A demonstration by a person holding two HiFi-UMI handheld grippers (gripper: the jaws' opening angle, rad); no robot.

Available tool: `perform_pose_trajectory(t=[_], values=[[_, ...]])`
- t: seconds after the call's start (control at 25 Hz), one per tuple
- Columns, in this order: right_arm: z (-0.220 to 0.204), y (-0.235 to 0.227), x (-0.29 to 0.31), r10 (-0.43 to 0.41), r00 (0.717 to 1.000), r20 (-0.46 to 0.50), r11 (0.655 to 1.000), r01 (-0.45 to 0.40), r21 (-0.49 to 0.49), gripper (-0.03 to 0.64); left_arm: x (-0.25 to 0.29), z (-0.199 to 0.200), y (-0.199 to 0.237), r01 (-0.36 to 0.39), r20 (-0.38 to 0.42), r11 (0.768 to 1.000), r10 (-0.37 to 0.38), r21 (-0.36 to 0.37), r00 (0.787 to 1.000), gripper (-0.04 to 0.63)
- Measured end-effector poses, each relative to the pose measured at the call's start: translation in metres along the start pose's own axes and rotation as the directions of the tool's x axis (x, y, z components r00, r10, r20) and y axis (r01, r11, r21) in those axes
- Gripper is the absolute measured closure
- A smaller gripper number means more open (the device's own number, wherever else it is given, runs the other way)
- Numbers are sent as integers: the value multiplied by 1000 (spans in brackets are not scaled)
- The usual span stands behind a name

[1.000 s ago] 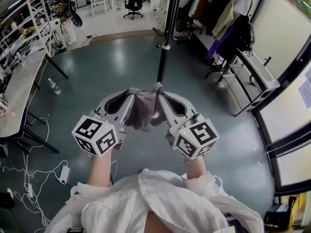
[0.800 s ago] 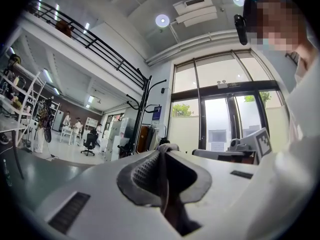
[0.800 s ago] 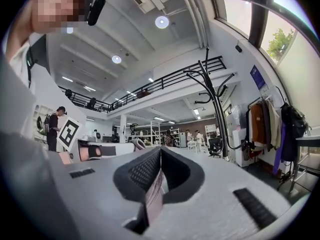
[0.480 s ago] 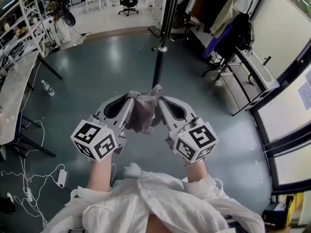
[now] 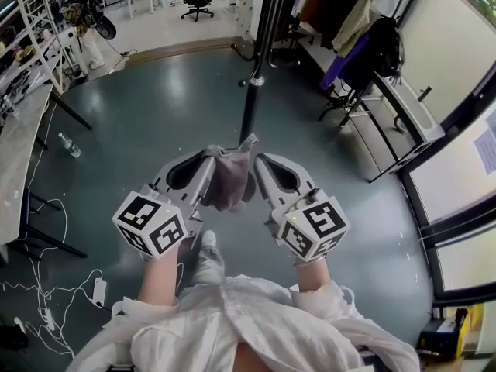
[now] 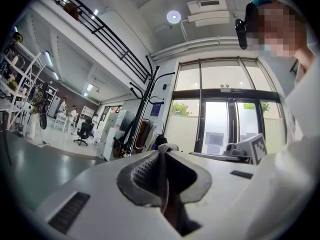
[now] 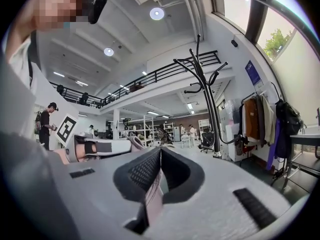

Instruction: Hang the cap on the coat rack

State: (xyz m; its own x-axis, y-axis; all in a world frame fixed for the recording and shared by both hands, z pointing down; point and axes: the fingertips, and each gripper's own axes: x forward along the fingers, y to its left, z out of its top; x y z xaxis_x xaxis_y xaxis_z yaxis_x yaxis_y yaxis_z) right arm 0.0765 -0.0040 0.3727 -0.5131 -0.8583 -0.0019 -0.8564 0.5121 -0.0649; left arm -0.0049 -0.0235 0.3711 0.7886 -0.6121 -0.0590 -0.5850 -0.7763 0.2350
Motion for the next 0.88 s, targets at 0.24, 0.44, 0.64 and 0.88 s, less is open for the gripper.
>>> perform_pose_trajectory(t=[0.24, 0.44, 0.64, 0.88], values=[[9, -19, 44, -8, 1000, 21, 1000, 8, -25, 612, 28, 23, 35, 32, 10, 999, -32, 11, 999, 565], [21, -45, 79, -26, 999, 43, 999, 27, -29, 612, 55, 41, 65, 50, 20, 998, -51, 29, 998, 565], [30, -59, 119, -43, 997, 61, 998, 45, -36, 612, 74, 58, 97, 64, 14, 997, -65, 37, 998, 565], [39, -72, 163, -61, 995, 81, 996, 65, -54, 612, 96, 79, 139, 96, 32, 994, -98, 44, 995, 564]])
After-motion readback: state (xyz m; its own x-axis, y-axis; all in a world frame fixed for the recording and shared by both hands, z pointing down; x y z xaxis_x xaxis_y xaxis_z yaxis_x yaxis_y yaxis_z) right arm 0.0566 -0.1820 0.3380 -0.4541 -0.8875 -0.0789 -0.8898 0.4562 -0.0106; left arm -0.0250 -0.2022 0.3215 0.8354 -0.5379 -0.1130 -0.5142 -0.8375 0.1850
